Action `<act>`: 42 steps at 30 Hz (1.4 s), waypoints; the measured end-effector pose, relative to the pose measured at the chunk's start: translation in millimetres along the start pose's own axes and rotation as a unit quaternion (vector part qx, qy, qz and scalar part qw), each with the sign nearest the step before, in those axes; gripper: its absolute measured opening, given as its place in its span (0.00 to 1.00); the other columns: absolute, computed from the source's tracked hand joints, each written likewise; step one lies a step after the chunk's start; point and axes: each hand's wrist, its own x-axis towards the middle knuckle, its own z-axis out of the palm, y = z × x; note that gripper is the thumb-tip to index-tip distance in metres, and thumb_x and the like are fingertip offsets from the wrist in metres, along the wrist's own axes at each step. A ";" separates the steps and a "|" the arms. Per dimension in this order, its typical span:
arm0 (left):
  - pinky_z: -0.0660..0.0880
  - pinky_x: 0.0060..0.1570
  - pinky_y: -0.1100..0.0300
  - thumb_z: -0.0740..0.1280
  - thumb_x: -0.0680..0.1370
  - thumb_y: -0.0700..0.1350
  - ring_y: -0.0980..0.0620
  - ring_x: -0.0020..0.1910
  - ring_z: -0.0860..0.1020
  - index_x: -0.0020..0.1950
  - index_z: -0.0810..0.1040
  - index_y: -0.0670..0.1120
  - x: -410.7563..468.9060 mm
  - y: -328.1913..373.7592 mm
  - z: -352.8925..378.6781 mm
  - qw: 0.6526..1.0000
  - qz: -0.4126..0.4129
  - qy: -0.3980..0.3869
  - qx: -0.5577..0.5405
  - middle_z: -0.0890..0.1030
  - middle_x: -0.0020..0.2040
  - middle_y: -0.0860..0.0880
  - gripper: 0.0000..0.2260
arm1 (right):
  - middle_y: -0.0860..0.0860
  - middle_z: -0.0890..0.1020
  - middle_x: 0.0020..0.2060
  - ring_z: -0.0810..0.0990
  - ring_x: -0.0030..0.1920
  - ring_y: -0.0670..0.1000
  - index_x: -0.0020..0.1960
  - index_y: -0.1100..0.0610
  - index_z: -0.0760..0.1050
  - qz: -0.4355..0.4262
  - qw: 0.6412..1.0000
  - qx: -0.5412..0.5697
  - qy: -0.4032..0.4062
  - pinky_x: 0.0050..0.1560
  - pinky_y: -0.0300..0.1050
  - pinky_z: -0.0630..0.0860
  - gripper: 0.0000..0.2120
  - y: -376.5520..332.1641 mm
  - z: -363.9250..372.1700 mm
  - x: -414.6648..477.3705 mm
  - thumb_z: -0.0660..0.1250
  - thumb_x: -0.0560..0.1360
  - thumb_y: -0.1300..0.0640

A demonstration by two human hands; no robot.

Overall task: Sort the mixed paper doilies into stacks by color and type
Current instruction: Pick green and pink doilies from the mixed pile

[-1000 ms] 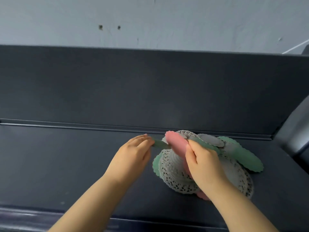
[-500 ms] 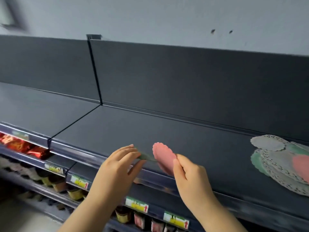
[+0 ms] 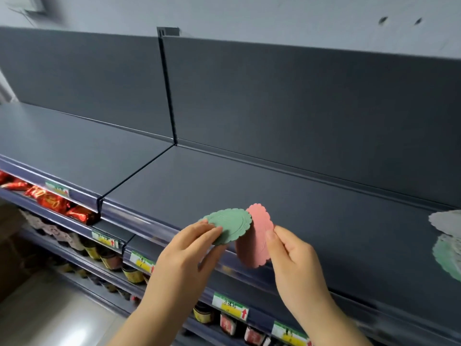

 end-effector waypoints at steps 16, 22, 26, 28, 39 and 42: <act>0.76 0.56 0.50 0.62 0.77 0.47 0.44 0.55 0.79 0.53 0.83 0.40 106.4 -88.6 15.4 0.996 0.037 -0.043 0.068 0.83 0.52 0.45 0.15 | 0.59 0.65 0.32 0.62 0.35 0.50 0.39 0.66 0.65 0.089 0.993 0.073 0.005 0.39 0.49 0.67 0.20 22.5 18.0 105.4 0.57 0.77 0.49; 0.76 0.53 0.47 0.65 0.74 0.43 0.39 0.53 0.79 0.51 0.83 0.39 156.1 -171.3 23.7 0.990 0.033 -0.101 0.088 0.83 0.50 0.42 0.12 | 0.65 0.75 0.44 0.73 0.42 0.66 0.47 0.59 0.74 0.146 0.982 0.078 0.089 0.53 0.71 0.68 0.14 7.5 48.6 120.7 0.57 0.78 0.49; 0.76 0.50 0.55 0.63 0.75 0.44 0.43 0.49 0.80 0.50 0.83 0.43 183.1 -216.6 29.6 0.976 0.091 -0.179 0.083 0.83 0.49 0.45 0.11 | 0.68 0.74 0.43 0.71 0.36 0.62 0.47 0.62 0.72 0.164 0.977 0.058 0.127 0.51 0.73 0.67 0.17 -4.3 80.1 125.2 0.57 0.77 0.47; 0.74 0.53 0.58 0.61 0.79 0.46 0.47 0.54 0.78 0.55 0.81 0.47 187.2 -240.5 37.8 0.957 0.100 -0.255 0.100 0.81 0.53 0.50 0.11 | 0.68 0.73 0.46 0.70 0.42 0.70 0.48 0.63 0.70 0.164 0.975 0.044 0.143 0.50 0.74 0.67 0.18 -8.8 97.7 126.1 0.57 0.77 0.46; 0.64 0.66 0.62 0.55 0.81 0.52 0.56 0.71 0.64 0.69 0.70 0.55 168.3 -300.3 45.2 0.937 0.091 -0.331 0.059 0.68 0.71 0.57 0.16 | 0.57 0.80 0.43 0.75 0.48 0.59 0.46 0.58 0.74 0.130 0.965 -0.048 0.221 0.47 0.52 0.76 0.11 -26.9 159.6 145.8 0.56 0.78 0.54; 0.68 0.62 0.61 0.53 0.82 0.52 0.56 0.68 0.66 0.67 0.71 0.54 177.1 -301.7 46.5 0.933 0.088 -0.338 0.085 0.70 0.68 0.57 0.16 | 0.50 0.80 0.40 0.76 0.41 0.51 0.47 0.54 0.75 0.086 0.960 -0.128 0.233 0.38 0.33 0.72 0.11 -34.8 162.8 167.5 0.54 0.79 0.57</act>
